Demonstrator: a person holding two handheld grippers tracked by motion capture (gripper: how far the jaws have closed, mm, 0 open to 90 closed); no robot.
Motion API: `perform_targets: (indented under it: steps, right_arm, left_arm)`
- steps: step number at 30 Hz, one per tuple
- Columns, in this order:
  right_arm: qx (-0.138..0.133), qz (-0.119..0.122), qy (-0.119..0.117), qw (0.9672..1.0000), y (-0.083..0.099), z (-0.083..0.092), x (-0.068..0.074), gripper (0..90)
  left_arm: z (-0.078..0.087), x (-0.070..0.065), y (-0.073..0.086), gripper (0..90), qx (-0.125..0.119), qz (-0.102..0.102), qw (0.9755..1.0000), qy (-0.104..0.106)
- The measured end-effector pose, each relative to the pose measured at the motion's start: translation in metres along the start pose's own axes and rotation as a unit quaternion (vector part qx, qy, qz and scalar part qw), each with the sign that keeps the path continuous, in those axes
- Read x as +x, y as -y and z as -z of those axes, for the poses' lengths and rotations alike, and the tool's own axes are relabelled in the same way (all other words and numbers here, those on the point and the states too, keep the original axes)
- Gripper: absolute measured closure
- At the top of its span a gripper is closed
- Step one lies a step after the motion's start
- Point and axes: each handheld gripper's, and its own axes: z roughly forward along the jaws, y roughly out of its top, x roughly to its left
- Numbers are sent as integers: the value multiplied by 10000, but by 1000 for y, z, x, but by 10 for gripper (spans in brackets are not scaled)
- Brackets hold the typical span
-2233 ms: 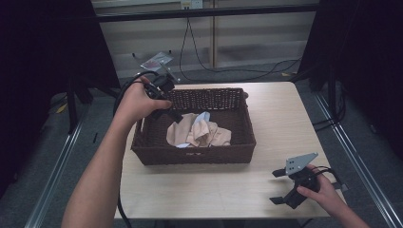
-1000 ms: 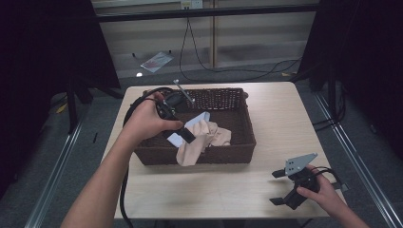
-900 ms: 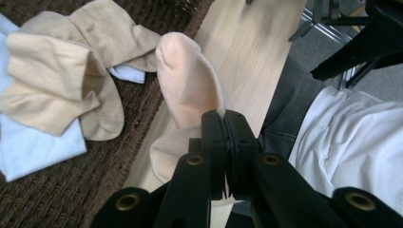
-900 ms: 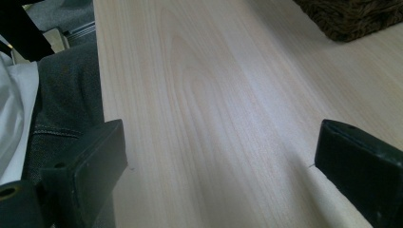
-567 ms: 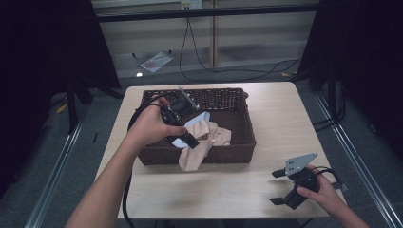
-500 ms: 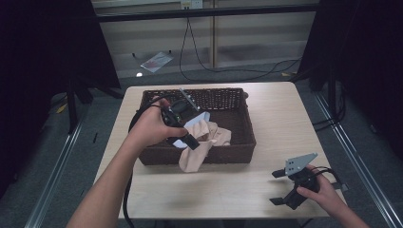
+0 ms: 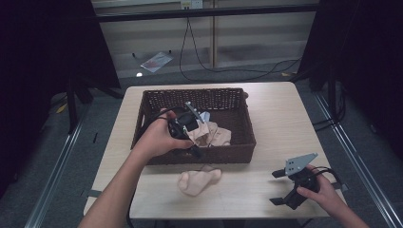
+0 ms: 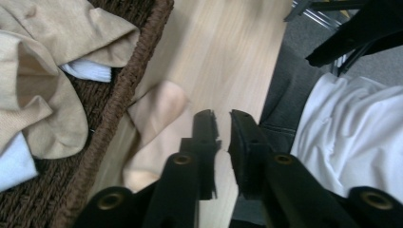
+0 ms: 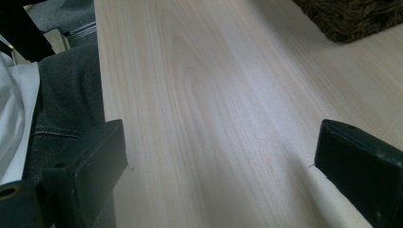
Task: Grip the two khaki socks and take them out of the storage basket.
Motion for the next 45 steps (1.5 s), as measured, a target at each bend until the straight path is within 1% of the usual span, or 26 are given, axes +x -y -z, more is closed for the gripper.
perform_targets:
  steps: [2,4,5,8,10,11,12,13,14,16,17,18,21,22,24,26,27,28,29,31,34,35,38,40,42,45]
  right_arm:
    - [-1,2,6,10000,0,0,0,31]
    - [-6,-3,4,10000,0,0,0,31]
    - [-2,0,4,10000,0,0,0,31]
    - [5,7,3,10000,0,0,0,31]
    - [11,8,-2,10000,0,0,0,31]
    - [9,19,-3,10000,0,0,0,31]
    - [6,5,-2,10000,0,0,0,31]
    - [0,6,3,10000,0,0,0,31]
    - [-2,5,1,10000,0,0,0,31]
    - [7,3,-1,10000,0,0,0,31]
    - [8,3,-4,10000,0,0,0,31]
    - [6,11,-4,10000,0,0,0,32]
    - [18,25,-3,10000,0,0,0,31]
    - [11,7,-5,10000,0,0,0,31]
    - [7,20,-5,10000,0,1,0,31]
    - [7,33,-2,10000,0,1,0,32]
    - [7,35,2,10000,0,1,0,32]
    - [6,33,0,10000,0,1,0,31]
    - [5,35,-2,10000,0,1,0,32]
    - [11,43,-1,10000,0,1,0,31]
    - [7,43,-1,10000,0,1,0,32]
    - [7,42,-3,10000,0,1,0,32]
    - [11,32,0,10000,0,0,1,31]
    - [14,31,2,10000,0,0,1,31]
    - [18,33,5,10000,0,0,1,32]
    - [17,55,2,10000,0,0,0,32]
  left_arm:
    - [-2,1,0,755,30,2,10000,-60]
    - [-1,2,-1,738,8,1,10000,-32]
    - [0,2,-2,682,-66,-6,10000,-71]
    - [3,2,-4,582,-148,82,9995,-254]
    - [4,3,-5,560,-119,96,9995,-273]
    - [6,4,-6,560,-165,110,9992,-348]
    - [8,6,-7,504,-166,141,9990,-377]
    - [10,8,-9,471,-118,79,9988,-462]
    - [11,9,-11,440,-95,80,9985,-531]
    - [12,9,-13,367,-222,209,9979,-573]
    - [14,11,-14,344,-189,142,9982,-552]
    - [14,11,-15,320,-254,185,9978,-590]
    - [14,14,-17,247,-243,194,9973,-658]
    - [15,16,-18,217,-209,237,9969,-725]
    - [15,20,-20,174,-282,291,9958,-816]
    - [15,21,-20,151,-238,292,9956,-862]
    - [14,25,-21,140,-254,314,9944,-976]
    - [14,25,-21,129,-254,314,9944,-976]
    - [12,30,-21,115,-254,295,9934,-1081]
    - [10,34,-21,104,-236,316,9923,-1170]
    - [9,39,-21,98,-197,336,9923,-1180]
    - [6,43,-21,97,-250,443,9916,-1188]
    - [2,49,-21,99,-195,477,9910,-1237]
    - [0,51,-21,99,-160,448,9912,-1236]
    - [-5,57,-21,99,-105,511,9907,-1257]
    - [-9,61,-21,102,-125,568,9897,-1305]
